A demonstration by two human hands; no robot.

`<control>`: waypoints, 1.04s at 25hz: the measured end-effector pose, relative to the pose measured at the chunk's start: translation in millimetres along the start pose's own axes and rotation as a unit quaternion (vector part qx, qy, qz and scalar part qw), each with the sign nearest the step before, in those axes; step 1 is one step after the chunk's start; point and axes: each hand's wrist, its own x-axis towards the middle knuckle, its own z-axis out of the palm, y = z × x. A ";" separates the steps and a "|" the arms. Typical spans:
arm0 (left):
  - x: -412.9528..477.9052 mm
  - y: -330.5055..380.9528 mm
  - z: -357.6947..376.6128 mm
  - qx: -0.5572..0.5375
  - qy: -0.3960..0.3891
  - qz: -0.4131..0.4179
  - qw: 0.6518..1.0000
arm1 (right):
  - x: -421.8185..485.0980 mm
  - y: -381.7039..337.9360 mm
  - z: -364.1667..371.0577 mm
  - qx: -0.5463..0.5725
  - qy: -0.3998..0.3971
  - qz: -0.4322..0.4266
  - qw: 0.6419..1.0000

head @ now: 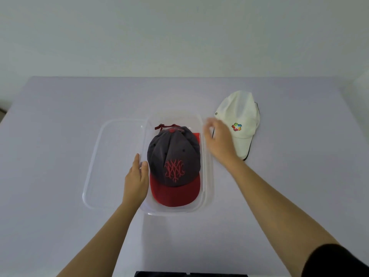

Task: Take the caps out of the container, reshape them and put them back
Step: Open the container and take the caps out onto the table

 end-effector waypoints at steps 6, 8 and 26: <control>2.6 -6.1 -0.9 -0.016 -0.016 0.009 1.000 | -47.5 -26.7 60.3 -0.281 -0.168 0.064 0.943; 3.7 -8.6 -1.0 -0.028 -0.027 0.008 0.999 | -48.4 -36.3 60.6 -0.246 -0.148 0.049 0.956; -66.0 143.2 35.8 -0.244 -0.066 0.211 0.944 | -77.7 -54.8 -86.3 0.135 0.230 -0.018 0.964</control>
